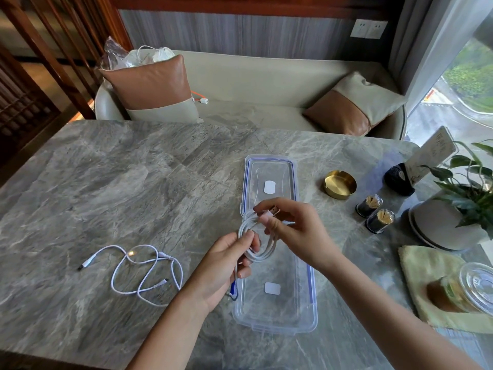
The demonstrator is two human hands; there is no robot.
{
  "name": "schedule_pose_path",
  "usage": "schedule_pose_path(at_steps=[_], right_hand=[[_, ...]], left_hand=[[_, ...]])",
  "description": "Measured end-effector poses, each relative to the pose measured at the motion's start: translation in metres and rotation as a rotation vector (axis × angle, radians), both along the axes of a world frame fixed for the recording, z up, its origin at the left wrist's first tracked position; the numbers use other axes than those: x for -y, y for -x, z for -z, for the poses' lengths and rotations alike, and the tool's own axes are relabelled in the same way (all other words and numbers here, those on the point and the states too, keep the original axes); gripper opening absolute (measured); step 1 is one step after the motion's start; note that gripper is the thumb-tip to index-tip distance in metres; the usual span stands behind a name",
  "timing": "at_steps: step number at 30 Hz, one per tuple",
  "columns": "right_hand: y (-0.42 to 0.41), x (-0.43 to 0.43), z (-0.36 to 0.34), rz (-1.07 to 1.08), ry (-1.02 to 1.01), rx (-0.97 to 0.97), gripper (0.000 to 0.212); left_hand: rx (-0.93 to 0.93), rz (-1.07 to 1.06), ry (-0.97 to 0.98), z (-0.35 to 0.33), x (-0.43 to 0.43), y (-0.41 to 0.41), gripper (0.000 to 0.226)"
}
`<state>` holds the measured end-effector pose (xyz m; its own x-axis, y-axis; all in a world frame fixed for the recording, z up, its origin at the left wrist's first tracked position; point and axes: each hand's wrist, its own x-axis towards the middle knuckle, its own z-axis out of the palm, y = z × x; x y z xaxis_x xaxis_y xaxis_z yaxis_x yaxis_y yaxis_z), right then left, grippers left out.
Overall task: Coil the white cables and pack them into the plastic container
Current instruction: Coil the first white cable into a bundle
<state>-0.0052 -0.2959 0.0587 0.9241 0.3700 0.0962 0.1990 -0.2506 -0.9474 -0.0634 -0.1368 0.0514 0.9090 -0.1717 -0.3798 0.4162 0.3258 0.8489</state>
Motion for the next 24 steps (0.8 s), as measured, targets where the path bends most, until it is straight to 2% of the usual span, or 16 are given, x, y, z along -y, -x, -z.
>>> schedule_pose_path(at_steps=[2, 5, 7, 12, 19, 21, 24], right_hand=[[0.001, -0.002, 0.0, -0.02, -0.04, -0.036, 0.013], [0.001, -0.001, -0.002, -0.118, -0.142, -0.26, 0.017], [-0.002, 0.001, -0.003, -0.177, -0.129, -0.34, 0.018], [-0.005, 0.004, -0.008, -0.248, -0.087, -0.298, 0.015], [-0.005, 0.008, -0.009, -0.271, -0.223, -0.444, 0.012], [-0.005, 0.009, -0.009, -0.285, -0.219, -0.454, 0.011], [-0.006, 0.011, -0.008, -0.276, -0.227, -0.474, 0.01]], left_hand=[[0.007, 0.011, -0.009, 0.001, -0.001, 0.0, 0.018], [0.021, 0.023, -0.068, 0.0, -0.001, 0.001, 0.02], [0.045, 0.035, -0.167, 0.002, -0.001, 0.003, 0.018], [0.152, 0.02, -0.328, 0.006, 0.001, 0.007, 0.024], [0.292, -0.098, -0.549, 0.018, -0.002, 0.003, 0.027], [0.244, -0.087, -0.513, 0.019, -0.003, 0.004, 0.023], [0.065, -0.044, -0.249, 0.02, -0.006, 0.004, 0.02]])
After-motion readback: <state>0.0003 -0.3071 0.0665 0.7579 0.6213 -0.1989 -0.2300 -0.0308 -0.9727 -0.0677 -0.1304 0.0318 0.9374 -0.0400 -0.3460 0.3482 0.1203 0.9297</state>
